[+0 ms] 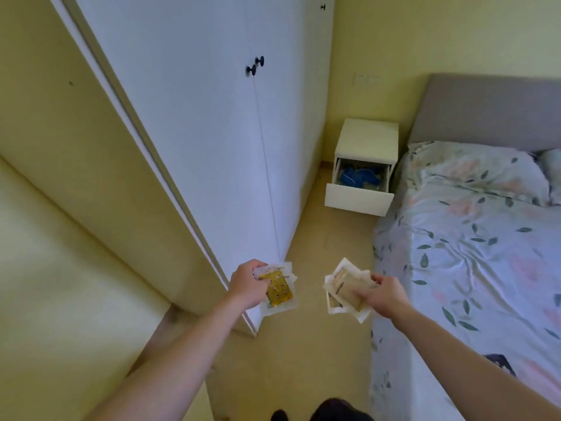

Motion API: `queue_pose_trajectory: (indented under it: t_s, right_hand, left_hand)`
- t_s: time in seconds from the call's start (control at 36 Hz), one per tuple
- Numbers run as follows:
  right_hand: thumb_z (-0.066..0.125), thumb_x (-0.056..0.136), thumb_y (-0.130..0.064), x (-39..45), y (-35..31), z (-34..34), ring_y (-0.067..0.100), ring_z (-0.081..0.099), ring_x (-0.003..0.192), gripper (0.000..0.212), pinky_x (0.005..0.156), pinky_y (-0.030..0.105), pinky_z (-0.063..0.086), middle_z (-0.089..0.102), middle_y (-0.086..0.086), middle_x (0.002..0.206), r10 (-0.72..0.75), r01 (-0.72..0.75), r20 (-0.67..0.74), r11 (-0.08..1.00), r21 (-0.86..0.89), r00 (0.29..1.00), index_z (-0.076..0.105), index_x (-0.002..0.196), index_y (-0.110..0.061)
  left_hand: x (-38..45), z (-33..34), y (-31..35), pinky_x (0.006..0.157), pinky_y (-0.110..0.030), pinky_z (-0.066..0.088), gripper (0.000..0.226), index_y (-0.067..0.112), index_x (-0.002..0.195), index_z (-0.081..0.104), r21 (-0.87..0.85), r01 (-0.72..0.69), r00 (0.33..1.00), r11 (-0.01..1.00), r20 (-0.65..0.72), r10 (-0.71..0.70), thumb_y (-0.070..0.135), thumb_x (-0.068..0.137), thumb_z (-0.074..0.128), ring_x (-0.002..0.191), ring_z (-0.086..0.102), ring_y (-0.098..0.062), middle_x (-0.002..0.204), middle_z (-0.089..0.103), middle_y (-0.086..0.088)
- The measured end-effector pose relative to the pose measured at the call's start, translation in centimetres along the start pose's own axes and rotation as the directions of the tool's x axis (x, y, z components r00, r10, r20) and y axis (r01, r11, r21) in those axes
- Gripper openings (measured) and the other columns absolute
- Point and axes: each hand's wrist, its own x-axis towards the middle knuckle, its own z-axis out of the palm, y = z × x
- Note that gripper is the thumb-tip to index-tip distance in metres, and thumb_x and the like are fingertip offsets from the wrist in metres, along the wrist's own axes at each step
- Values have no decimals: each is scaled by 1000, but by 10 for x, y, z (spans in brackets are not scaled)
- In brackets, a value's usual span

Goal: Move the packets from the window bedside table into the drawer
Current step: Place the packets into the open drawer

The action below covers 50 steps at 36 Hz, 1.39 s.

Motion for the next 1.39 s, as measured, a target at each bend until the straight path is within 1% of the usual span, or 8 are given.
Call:
queue_pose_trajectory:
  t_s: [0.17, 0.25, 0.44, 0.67, 1.14, 1.25, 1.33, 1.39]
  right_hand:
    - [80, 82, -23, 57, -14, -51, 17, 68, 81, 39, 64, 31, 55, 73, 3, 97, 164, -117, -168, 958, 261, 972, 67, 119, -16]
    - [78, 84, -14, 92, -18, -74, 24, 71, 87, 26, 81, 43, 62, 73, 4, 95, 220, -136, -183, 912, 386, 958, 68, 108, -16]
    - [78, 79, -8, 201, -38, -112, 27, 74, 86, 24, 77, 45, 64, 73, 11, 98, 279, -158, -164, 840, 518, 946, 67, 101, -12]
    - [77, 81, -8, 323, -96, -161, 25, 73, 88, 44, 74, 40, 64, 70, 4, 104, 278, -202, -103, 863, 463, 955, 57, 118, -22]
    - [75, 81, -12, 555, -163, -237, 24, 76, 78, 18, 75, 46, 64, 76, 5, 88, 356, -287, -98, 862, 417, 929, 67, 95, -21]
    - [76, 74, -20, 606, -167, -254, 26, 75, 81, 25, 75, 46, 64, 76, 5, 87, 413, -340, -116, 855, 392, 903, 70, 98, -21]
    - [75, 81, -18, 643, -175, -264, 26, 73, 85, 24, 79, 47, 63, 75, 6, 93, 426, -352, -119, 849, 393, 897, 68, 104, -18]
    - [74, 84, -21, 663, -181, -272, 24, 73, 86, 27, 81, 45, 63, 74, 4, 95, 438, -370, -124, 855, 363, 890, 65, 109, -20]
  left_hand:
    - [105, 29, 81, 70, -24, 48, 23, 23, 108, 68, 28, -123, 983, 992, 142, 118, 13, 88, 67, 94, 65, -18, 100, 69, 3]
    - [154, 50, 114, 72, -24, 50, 24, 22, 112, 68, 34, -170, 967, 985, 197, 160, 14, 89, 67, 98, 65, -18, 104, 69, 2]
    - [264, 94, 170, 65, -20, 50, 21, 22, 111, 66, 31, -189, 953, 981, 248, 175, 16, 91, 68, 96, 66, -15, 105, 69, 1]
    - [377, 123, 226, 61, -16, 51, 21, 24, 113, 64, 42, -121, 968, 992, 227, 109, 18, 93, 68, 94, 66, -12, 107, 68, 3]
    - [625, 194, 317, 63, -20, 52, 24, 27, 117, 59, 37, 29, 958, 999, 283, -38, 25, 94, 68, 96, 65, -13, 110, 66, 2]
    - [687, 213, 339, 58, -22, 50, 17, 24, 110, 60, 81, 61, 952, 995, 294, -82, 20, 95, 67, 86, 64, -11, 99, 66, 3]
    - [737, 227, 351, 66, -27, 54, 16, 24, 108, 63, 173, 15, 947, 985, 314, -70, 22, 93, 68, 90, 65, -13, 102, 69, 3]
    - [762, 232, 359, 63, -25, 51, 14, 22, 107, 64, 234, 14, 942, 972, 322, -91, 22, 93, 67, 89, 65, -14, 102, 69, 1]
